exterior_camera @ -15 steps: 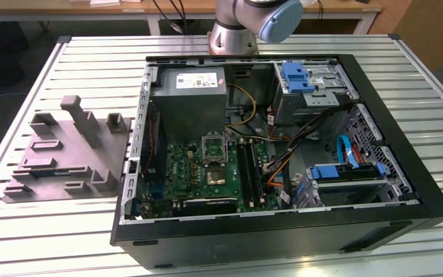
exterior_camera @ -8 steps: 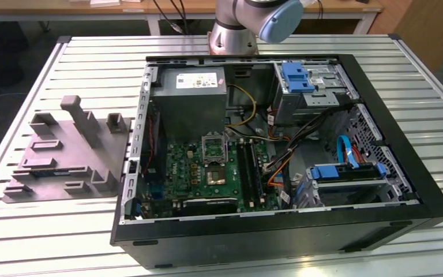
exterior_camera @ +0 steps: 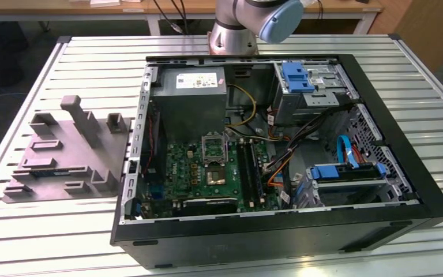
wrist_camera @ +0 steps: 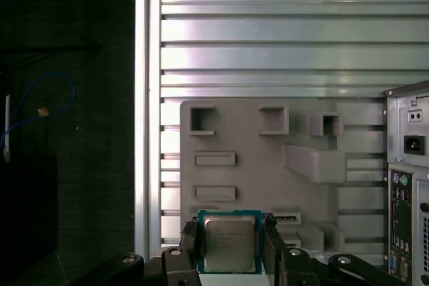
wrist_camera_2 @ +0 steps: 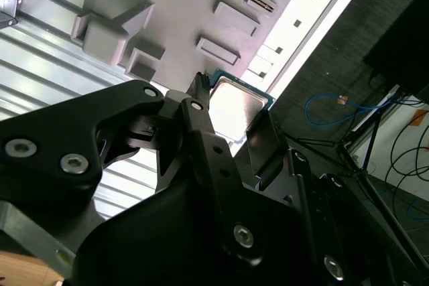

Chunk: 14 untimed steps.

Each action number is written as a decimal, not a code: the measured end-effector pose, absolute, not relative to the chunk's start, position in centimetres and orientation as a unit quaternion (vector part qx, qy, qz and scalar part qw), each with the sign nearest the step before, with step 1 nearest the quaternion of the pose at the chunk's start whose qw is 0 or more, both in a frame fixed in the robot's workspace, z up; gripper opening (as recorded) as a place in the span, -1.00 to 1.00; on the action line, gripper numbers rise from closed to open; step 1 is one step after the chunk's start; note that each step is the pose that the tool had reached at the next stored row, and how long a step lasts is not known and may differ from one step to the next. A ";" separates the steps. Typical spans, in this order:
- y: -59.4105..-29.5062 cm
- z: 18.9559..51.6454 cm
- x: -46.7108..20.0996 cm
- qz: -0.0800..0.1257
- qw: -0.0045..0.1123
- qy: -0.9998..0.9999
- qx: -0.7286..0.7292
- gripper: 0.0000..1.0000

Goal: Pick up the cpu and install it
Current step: 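Pick up the cpu and move it towards the insertion slot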

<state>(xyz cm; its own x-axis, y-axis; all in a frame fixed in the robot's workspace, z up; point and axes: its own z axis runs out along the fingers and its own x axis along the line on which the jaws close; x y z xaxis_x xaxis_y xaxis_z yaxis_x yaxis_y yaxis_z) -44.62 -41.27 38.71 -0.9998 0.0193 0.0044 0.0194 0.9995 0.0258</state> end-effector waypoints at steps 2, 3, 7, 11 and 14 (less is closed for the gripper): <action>-41.3 38.7 -44.6 -0.013 0.002 -1.000 -0.010 -0.06; -41.3 38.7 -44.6 -0.013 0.002 -1.000 -0.010 -0.06; -41.3 38.7 -44.5 -0.013 0.002 -1.000 -0.010 -0.06; -41.3 38.7 -44.4 -0.013 0.002 -1.000 -0.010 -0.06; -41.3 38.7 -44.3 -0.013 0.002 -1.000 -0.010 -0.06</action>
<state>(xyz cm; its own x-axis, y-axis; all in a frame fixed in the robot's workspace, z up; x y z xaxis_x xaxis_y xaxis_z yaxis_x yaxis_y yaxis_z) -44.27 -41.27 38.71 -0.9998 0.0193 0.0044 0.0194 0.9995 0.0257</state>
